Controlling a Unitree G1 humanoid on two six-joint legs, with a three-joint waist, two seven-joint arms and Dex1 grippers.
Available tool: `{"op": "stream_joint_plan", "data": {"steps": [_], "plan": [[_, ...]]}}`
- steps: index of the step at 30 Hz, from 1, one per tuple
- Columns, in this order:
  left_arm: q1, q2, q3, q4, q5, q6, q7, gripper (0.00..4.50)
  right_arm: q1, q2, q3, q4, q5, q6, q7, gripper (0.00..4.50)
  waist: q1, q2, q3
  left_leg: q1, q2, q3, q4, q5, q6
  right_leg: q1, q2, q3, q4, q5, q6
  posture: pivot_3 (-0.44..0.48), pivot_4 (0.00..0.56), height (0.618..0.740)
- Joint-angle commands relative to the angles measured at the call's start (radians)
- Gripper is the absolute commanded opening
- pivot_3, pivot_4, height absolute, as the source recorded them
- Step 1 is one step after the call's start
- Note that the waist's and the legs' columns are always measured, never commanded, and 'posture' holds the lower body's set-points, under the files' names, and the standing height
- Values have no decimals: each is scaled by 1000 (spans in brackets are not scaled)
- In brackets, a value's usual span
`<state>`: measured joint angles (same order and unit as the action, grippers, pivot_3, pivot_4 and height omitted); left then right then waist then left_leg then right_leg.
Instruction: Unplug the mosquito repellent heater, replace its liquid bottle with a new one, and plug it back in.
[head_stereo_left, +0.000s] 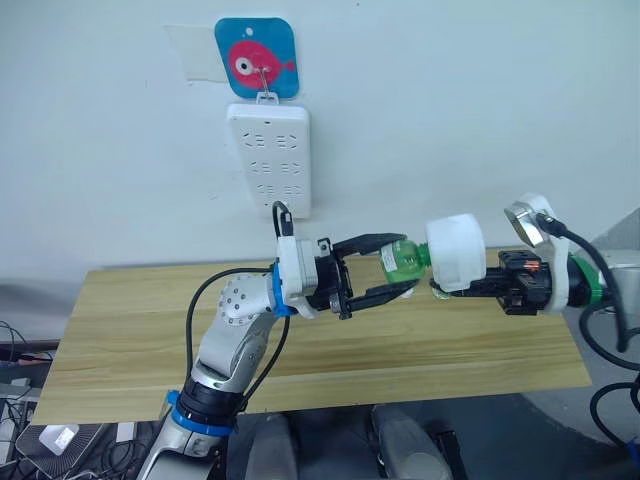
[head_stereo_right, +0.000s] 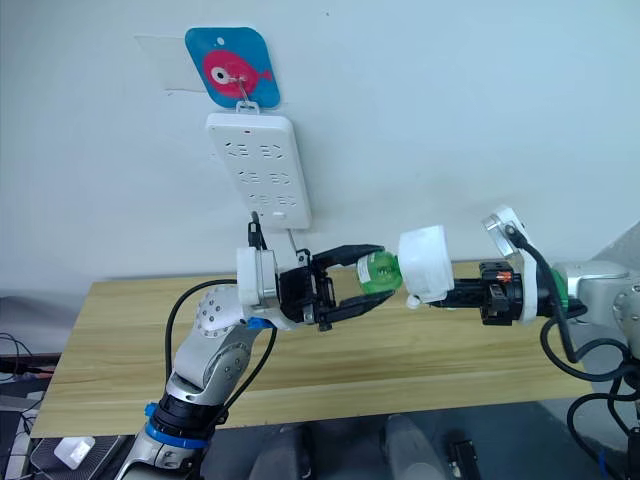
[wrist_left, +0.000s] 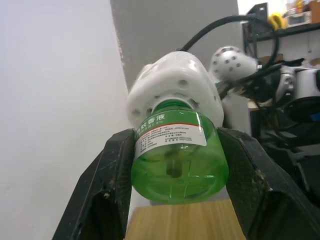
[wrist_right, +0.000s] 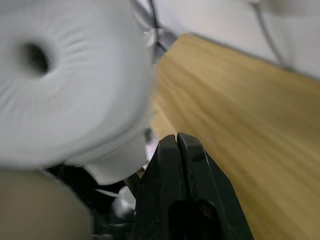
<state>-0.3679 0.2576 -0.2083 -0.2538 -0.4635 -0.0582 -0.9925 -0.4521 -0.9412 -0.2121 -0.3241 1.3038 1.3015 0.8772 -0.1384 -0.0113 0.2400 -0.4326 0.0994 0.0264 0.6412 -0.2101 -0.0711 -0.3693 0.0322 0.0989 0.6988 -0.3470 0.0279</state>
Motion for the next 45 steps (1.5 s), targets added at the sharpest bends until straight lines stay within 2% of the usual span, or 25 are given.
{"op": "stream_joint_plan", "data": {"steps": [1, 7, 13, 17, 21, 23, 25, 29, 33, 38, 45], "plan": [[-4, -12, -11, 3, 13, -19, 4, 2226, -4, -57, -68, -78, 267, 31, -84, 40, 0, 0, 0, 0, 0, 0, 0, 0, 0, 0, 0, 0, 0, 0, 0, -210, 248, 740], [8, -18, -16, 2, 20, -24, 0, 2226, -32, -130, -39, -82, 486, -45, -246, 40, -1, -1, 1, 0, 0, 0, 0, -2, 3, 0, 0, 0, -1, 0, 0, -218, 248, 740], [12, -15, -20, 5, 20, -30, -6, 2226, -233, -165, 71, 17, 631, -95, -358, 40, -5, -1, 1, 0, 0, 0, 0, -2, 3, 0, 0, 0, -1, 0, 0, -220, 245, 740], [17, -11, -26, -2, 17, -30, -14, 2226, -359, -120, 124, 91, 574, -102, -386, 40, -4, -1, 1, 0, 0, 1, -1, -2, 3, -1, 0, 1, -1, 0, 0, -220, 241, 740], [23, -13, -32, -14, 9, -31, -21, 2226, -416, -75, 183, 158, 231, -160, -257, 40, -3, -1, 1, -1, 1, 1, -2, -1, 1, -2, 0, 1, -2, 0, 0, -218, 235, 740], [22, -17, -32, -22, 2, -29, -25, 2226, -412, -54, 226, 200, 56, -227, -200, 40, -1, -1, 1, -1, 1, 1, -2, 0, 1, -3, 0, 0, -2, 0, 0, -217, 235, 740], [22, -18, -32, -30, -2, -26, -26, 2226, -399, -39, 245, 221, -44, -260, -143, 40, 0, -1, 1, -1, 1, 1, -2, 0, 0, -3, 0, 0, -2, 0, 0, -215, 235, 740], [28, -16, -35, -50, -14, -19, -26, 2226, -358, -21, 258, 229, -177, -290, -61, 40, 0, -1, 1, -1, 1, 2, -2, 0, 0, -4, 0, 1, -2, 0, 0, -209, 235, 740], [29, -18, -32, -59, -18, -12, -13, 2226, -299, -28, 242, 205, -231, -275, 5, 40, 0, -1, 1, -1, 1, 2, -4, 0, 0, -4, 0, 1, -3, 0, 0, -203, 236, 740], [20, -24, -19, -51, -11, 12, 23, 2226, -136, -94, 176, 44, -157, -184, 76, 40, 5, -1, 1, -1, 1, 1, -4, 0, 0, -3, 0, 0, -3, 0, 0, -198, 240, 740], [28, -18, -21, -37, 11, 14, 37, 2226, -48, -138, 47, -118, 177, -32, -10, 40, 0, -1, 1, 0, 0, 1, -4, 0, 0, -2, 0, 1, -2, 0, 0, -203, 248, 740]]}}
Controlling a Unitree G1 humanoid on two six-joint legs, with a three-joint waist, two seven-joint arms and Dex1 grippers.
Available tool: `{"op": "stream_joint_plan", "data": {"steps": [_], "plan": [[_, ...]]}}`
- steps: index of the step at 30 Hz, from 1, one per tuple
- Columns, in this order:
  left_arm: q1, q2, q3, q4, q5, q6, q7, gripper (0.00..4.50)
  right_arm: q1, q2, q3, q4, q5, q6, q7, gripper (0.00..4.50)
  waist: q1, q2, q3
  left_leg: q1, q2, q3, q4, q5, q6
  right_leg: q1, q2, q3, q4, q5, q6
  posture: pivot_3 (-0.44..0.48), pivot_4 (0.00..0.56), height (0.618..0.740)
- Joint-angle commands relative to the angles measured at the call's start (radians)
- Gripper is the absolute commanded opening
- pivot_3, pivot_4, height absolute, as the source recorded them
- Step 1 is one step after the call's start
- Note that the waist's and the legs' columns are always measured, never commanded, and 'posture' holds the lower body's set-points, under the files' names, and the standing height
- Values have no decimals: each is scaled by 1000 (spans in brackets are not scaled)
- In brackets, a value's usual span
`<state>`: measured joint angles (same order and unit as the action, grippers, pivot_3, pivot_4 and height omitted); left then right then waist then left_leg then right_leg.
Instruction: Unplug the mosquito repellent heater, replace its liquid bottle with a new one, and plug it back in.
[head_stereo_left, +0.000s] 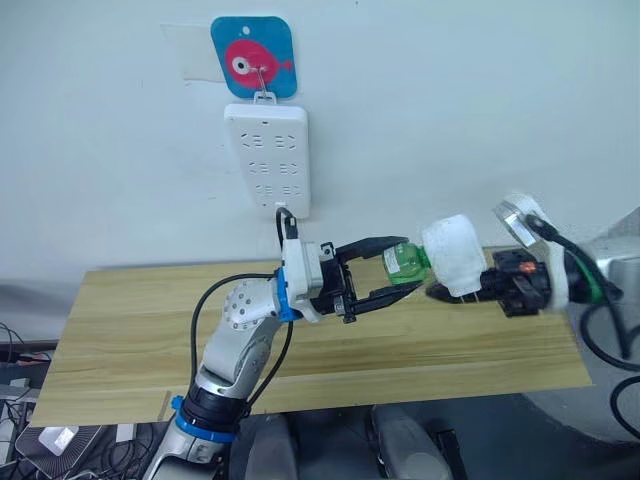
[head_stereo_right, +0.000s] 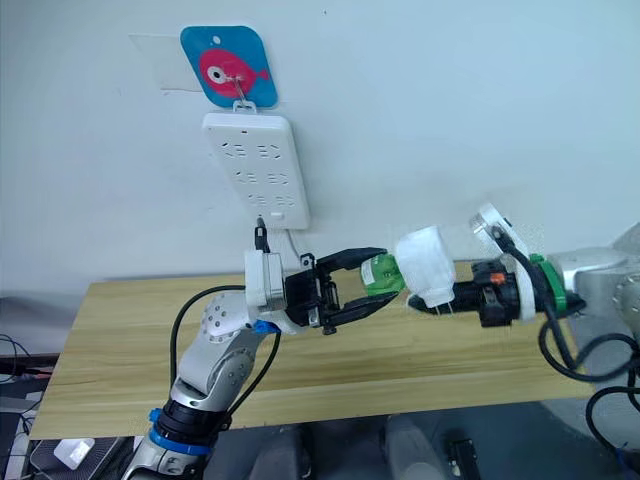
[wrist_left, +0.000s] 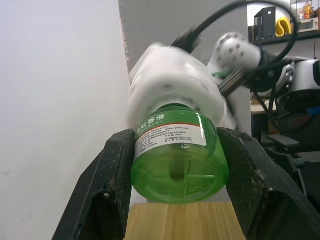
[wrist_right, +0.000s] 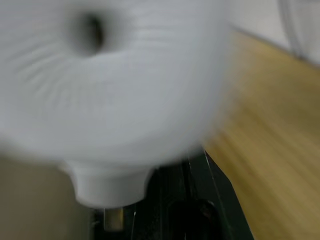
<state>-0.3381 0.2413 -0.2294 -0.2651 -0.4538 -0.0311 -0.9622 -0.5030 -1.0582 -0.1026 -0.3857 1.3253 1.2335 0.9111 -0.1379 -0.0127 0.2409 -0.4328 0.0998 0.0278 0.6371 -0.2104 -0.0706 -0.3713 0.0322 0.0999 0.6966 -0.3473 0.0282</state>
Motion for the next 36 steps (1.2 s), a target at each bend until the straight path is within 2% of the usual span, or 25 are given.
{"op": "stream_joint_plan", "data": {"steps": [1, 7, 11, 14, 20, 25, 30, 33, 36], "plan": [[-1, -1, 0, -26, 2, -12, 6, 2226, -3, -29, -68, -59, 209, 42, -66, 40, 0, 0, 0, 0, 0, 0, 0, 0, 0, 0, 0, 0, 0, 0, 0, -204, 248, 740], [-5, 3, -1, -16, 4, -12, -3, 2226, -141, -47, -16, 15, 467, 4, -262, 40, -3, 0, 0, 0, 0, 0, 1, -1, 2, 0, 0, 0, 0, 0, 0, -215, 247, 740], [-15, 0, -3, -6, 3, -14, -10, 2226, -251, -9, 36, 80, 516, -19, -361, 40, -3, 0, 0, 0, 0, 0, 1, -1, 3, 0, 0, 0, 0, 0, 0, -224, 246, 740], [-18, -2, -6, -2, 0, -14, -20, 2226, -329, 44, 62, 132, 451, -25, -388, 40, -3, 0, 0, 0, 0, 0, 0, -1, 2, -1, 0, 0, 0, 0, 0, -230, 243, 740], [-11, 0, -18, -13, -3, -17, -39, 2226, -410, 150, 96, 228, 185, -55, -359, 40, -3, 0, 0, 0, 0, 1, -2, 0, 0, -2, 0, 1, -1, 0, 0, -224, 242, 740], [-4, 4, -16, -33, -10, -11, -36, 2226, -409, 191, 125, 327, -45, -77, -307, 40, -1, 0, 0, -1, 0, 1, -3, 0, 0, -2, 0, 1, -2, 0, 0, -211, 243, 740], [-2, -1, -8, -41, -9, -13, -18, 2226, -315, 162, 132, 323, -193, -89, -189, 40, 1, 0, 0, -1, 0, 1, -7, 0, 0, -2, 0, 0, -6, 0, 0, -199, 243, 740], [-3, -3, 0, -42, -8, -7, -4, 2226, -211, 117, 123, 250, -226, -77, -115, 40, 7, 0, 0, -1, 0, 1, -8, 0, 0, -2, -1, 0, -8, 0, 0, -194, 241, 740], [-11, -4, 11, -34, -10, 13, 18, 2226, -129, 86, 73, 142, -164, -21, -79, 40, 8, 0, 0, -1, 0, 2, -8, 0, 0, -2, -1, 0, -8, 0, 0, -195, 238, 740]]}}
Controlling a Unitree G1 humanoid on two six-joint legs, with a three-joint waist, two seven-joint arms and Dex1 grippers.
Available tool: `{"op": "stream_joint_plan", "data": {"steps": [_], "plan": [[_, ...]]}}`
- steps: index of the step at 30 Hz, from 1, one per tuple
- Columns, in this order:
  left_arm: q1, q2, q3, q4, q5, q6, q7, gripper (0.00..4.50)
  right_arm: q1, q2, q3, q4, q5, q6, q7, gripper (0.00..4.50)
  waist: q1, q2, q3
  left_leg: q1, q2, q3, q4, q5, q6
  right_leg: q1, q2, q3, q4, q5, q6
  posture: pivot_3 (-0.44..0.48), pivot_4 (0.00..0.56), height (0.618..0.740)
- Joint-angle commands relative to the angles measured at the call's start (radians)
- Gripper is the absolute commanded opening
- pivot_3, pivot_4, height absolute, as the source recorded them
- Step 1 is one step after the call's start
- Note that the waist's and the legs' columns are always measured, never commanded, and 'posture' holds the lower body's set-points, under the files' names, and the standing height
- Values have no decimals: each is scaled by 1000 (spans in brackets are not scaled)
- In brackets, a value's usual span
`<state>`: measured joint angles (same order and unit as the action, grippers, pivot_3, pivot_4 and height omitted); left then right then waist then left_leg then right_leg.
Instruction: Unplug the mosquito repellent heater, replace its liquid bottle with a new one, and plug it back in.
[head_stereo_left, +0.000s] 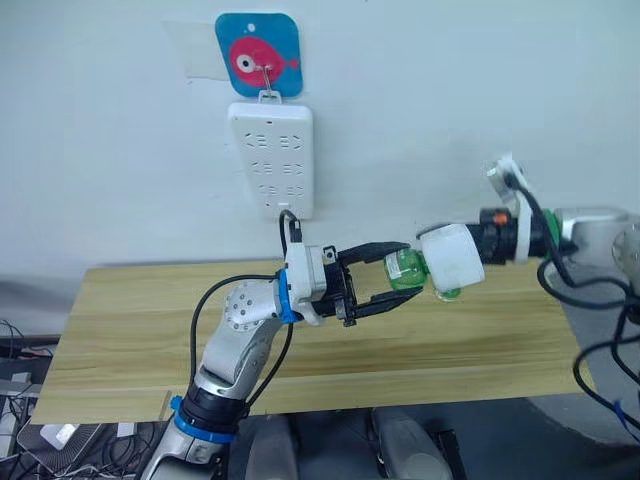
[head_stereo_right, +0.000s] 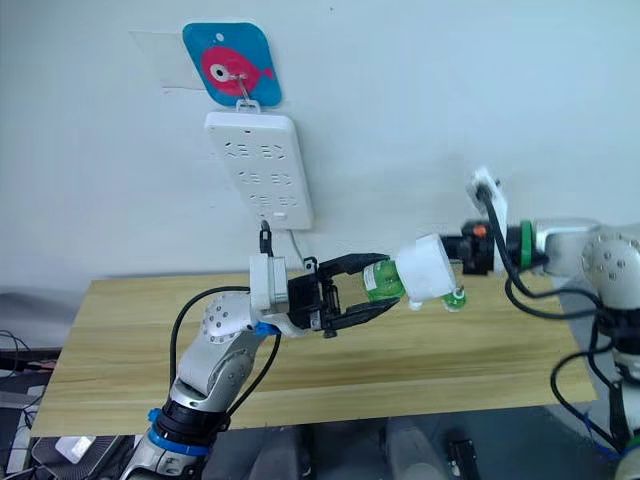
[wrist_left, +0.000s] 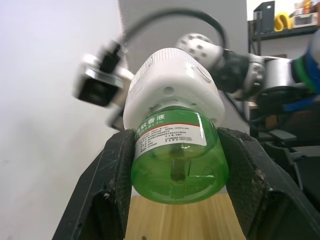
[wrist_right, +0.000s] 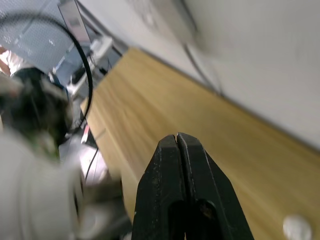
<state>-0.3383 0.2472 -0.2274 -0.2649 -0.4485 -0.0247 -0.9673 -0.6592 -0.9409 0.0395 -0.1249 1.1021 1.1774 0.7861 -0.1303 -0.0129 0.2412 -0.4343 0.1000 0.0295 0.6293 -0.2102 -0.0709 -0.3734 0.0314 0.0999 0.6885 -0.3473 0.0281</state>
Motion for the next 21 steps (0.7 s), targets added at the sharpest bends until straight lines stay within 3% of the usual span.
{"op": "stream_joint_plan", "data": {"steps": [1, 11, 16, 21], "plan": [[-11, -9, 11, -32, -15, 13, 29, 2226, 46, -37, -85, -148, 78, 51, 51, 40, -2, 0, 0, 0, 0, 0, 0, 0, 0, 0, 0, 0, 1, 0, 0, -196, 238, 740], [-23, -4, 0, 3, 17, 4, 37, 2226, 77, -73, -208, -281, 444, 163, -39, 40, -8, 0, 0, 1, -1, 0, 1, 0, 0, 2, 0, 0, 1, 0, 0, -207, 223, 740], [-26, -7, -4, 3, 24, -23, 25, 2226, 98, -110, -213, -294, 445, 151, -50, 40, -8, 0, 0, 1, -1, 0, 1, 0, 0, 1, 0, 0, 1, 0, 0, -209, 219, 740], [-27, 9, -23, 89, 190, -456, -62, 2226, 130, -192, -208, -268, 299, 121, 81, 40, -7, 0, 0, 1, 0, 0, 1, 0, 0, 1, 0, 0, 0, 0, 0, -217, 224, 740]]}}
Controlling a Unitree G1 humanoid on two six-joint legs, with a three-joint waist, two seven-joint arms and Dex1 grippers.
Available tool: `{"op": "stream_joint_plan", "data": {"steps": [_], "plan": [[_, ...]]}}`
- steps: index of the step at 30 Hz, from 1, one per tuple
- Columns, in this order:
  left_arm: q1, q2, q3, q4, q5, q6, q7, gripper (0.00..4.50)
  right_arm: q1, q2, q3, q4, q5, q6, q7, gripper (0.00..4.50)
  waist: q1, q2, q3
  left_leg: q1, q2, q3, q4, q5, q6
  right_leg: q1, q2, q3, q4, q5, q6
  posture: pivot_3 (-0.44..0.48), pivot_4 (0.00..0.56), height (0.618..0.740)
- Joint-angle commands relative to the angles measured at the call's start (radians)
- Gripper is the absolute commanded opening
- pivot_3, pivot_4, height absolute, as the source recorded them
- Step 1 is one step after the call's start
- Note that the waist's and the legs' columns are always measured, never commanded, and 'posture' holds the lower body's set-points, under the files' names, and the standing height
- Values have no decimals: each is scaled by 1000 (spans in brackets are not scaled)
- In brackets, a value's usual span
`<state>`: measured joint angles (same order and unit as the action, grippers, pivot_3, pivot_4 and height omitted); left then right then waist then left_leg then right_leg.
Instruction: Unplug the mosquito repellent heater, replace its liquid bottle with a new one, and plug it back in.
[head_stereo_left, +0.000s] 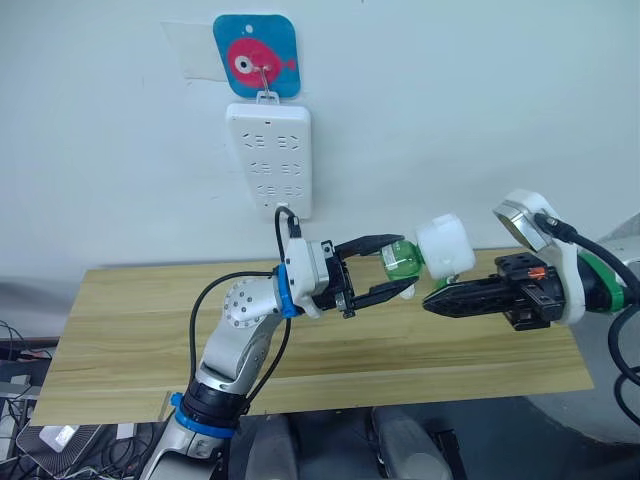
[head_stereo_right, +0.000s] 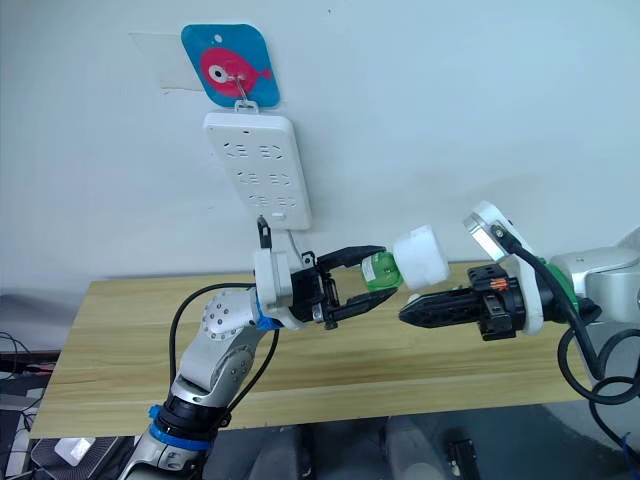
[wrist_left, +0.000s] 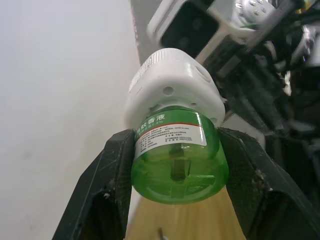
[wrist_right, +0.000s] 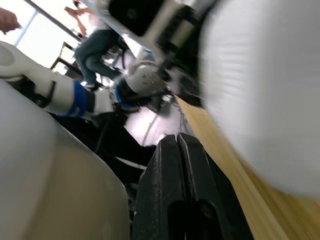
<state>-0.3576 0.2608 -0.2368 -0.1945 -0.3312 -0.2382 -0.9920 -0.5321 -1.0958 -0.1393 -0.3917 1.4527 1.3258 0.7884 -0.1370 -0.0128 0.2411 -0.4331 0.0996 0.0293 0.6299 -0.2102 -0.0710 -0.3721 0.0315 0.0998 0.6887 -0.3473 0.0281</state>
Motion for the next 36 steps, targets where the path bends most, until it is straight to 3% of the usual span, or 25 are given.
{"op": "stream_joint_plan", "data": {"steps": [1, 10, 14, 19, 22, 30, 33, 36], "plan": [[-10, -9, -9, 39, 85, -298, -33, 2226, 11, -49, -30, 4, -69, -32, 109, 40, -1, 0, 0, 0, 0, 0, 0, 0, 0, 0, 0, 0, 0, 0, 0, -217, 224, 740], [-64, 0, 7, 202, 113, -617, 0, 2226, 101, -110, 5, 68, -342, -191, 299, 40, -1, 0, 0, 0, 0, 0, 0, 0, 0, 0, 0, 0, 0, 0, 0, -223, 230, 740], [-75, 20, 15, 265, 141, -776, 14, 2226, -28, -53, 30, 204, -411, -199, 271, 40, -9, 0, 0, 0, 0, 1, 1, 0, 0, 0, 0, 1, 1, 0, 0, -227, 230, 740], [-112, 39, 28, 388, 225, -888, 77, 2226, -113, -13, 10, 281, -338, -2, 216, 40, -8, 0, 0, 1, 0, 1, 0, 0, 0, 0, 0, 1, 2, 0, 0, -227, 230, 740], [-130, 53, 18, 418, 228, -861, 110, 2226, -91, 12, -37, 298, -301, 72, 175, 575, -3, 0, 0, 0, 0, 1, 0, 0, 0, 0, 0, 0, 1, 0, 0, -218, 234, 740], [-112, 79, -24, 345, 145, -648, 119, 2226, -39, 82, -69, 246, -387, -31, 110, 3319, -5, 0, 0, 1, 0, 1, 1, 0, 0, -1, -1, 0, 4, 0, 0, -213, 238, 740], [-100, 84, -38, 298, 69, -515, 100, 2226, -11, 57, -21, 191, -498, -189, 184, 4410, -5, 0, 0, 1, 0, 1, 1, 0, 0, -1, -1, 0, 5, 0, 0, -213, 237, 740], [-81, 98, -55, 166, -120, -165, 93, 2226, 84, 29, 49, 154, -750, -603, 353, 4465, -3, 0, 0, 1, 0, 0, 1, 0, 0, -1, -1, 0, 5, 0, 0, -214, 236, 740]]}}
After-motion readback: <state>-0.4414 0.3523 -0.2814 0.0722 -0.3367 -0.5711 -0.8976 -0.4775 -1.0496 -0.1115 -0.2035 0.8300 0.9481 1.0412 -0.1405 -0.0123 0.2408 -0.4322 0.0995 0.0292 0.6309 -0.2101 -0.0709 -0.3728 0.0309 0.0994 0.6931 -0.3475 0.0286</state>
